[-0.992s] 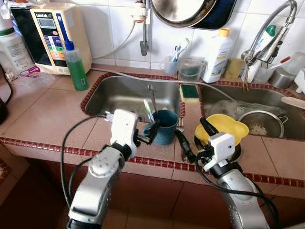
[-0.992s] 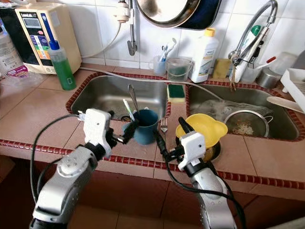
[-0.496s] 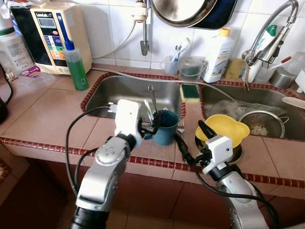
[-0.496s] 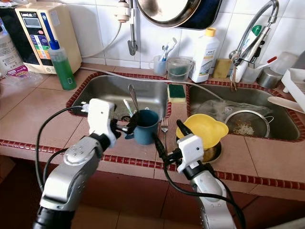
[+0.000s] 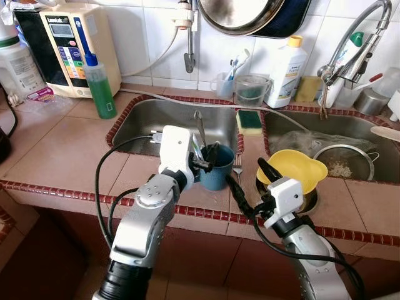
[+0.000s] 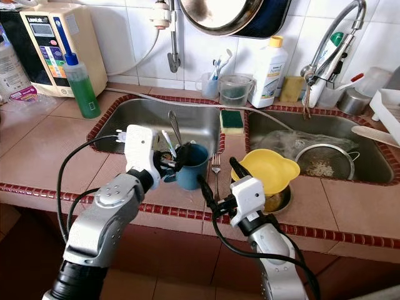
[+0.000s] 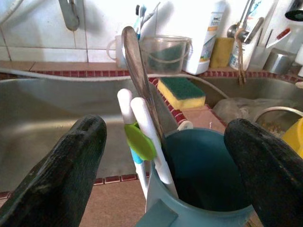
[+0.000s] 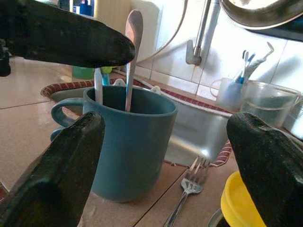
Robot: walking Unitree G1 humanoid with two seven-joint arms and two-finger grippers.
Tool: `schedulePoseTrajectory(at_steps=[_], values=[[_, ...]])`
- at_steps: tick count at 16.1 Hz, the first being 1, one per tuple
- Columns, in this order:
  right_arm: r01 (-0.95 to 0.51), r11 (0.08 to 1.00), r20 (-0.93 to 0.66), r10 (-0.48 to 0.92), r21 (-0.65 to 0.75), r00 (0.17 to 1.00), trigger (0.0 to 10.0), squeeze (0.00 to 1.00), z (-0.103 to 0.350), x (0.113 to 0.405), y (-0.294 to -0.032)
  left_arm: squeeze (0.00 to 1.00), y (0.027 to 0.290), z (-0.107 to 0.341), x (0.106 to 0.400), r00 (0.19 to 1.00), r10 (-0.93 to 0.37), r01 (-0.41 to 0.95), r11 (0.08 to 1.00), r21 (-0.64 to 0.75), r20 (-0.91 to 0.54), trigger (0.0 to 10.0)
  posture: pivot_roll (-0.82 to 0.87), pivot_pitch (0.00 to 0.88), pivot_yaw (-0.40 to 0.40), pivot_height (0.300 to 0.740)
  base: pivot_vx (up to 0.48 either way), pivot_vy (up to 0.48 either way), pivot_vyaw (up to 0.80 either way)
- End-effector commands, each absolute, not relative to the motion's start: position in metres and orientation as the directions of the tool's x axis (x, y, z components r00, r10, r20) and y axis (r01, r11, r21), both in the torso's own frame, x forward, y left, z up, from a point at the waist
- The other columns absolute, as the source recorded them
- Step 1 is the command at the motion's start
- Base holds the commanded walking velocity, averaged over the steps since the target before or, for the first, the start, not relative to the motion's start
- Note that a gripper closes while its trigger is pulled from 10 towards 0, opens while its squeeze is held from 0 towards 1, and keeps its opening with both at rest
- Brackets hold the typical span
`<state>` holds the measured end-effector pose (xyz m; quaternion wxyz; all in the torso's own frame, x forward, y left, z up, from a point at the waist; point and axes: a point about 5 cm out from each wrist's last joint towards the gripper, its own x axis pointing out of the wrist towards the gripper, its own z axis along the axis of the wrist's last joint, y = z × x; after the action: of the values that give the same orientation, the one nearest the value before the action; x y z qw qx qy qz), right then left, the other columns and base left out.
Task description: Kitchen organization
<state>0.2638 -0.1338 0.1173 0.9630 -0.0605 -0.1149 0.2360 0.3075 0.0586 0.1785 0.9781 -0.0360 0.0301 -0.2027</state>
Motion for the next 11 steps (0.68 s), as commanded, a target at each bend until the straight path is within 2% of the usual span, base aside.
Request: schedulePoseTrajectory(at_steps=[1, 7, 11], values=[[-0.443, 0.878, 0.209, 0.475, -0.182, 0.855, 10.0, 0.0, 0.123, 0.263, -0.132, 0.0, 0.056, 0.181, 0.31, 0.92, -0.386, 0.383, 0.922, -0.064, -0.059, 10.0, -0.18, 0.0, 0.043, 0.74, 0.0, 0.0, 0.0], [-0.445, 0.877, 0.206, 0.476, -0.179, 0.855, 10.0, 0.0, 0.122, 0.262, -0.13, 0.0, 0.049, 0.184, 0.315, 0.933, -0.356, 0.356, 0.934, -0.018, -0.051, 10.0, -0.18, 0.0, 0.049, 0.74, 0.0, 0.0, 0.0], [-0.448, 0.877, 0.204, 0.477, -0.173, 0.855, 10.0, 0.0, 0.121, 0.262, -0.127, 0.0, 0.038, 0.186, 0.323, 0.954, -0.29, 0.294, 0.955, 0.046, -0.072, 10.0, -0.18, 0.0, 0.052, 0.74, 0.0, 0.0, 0.0]])
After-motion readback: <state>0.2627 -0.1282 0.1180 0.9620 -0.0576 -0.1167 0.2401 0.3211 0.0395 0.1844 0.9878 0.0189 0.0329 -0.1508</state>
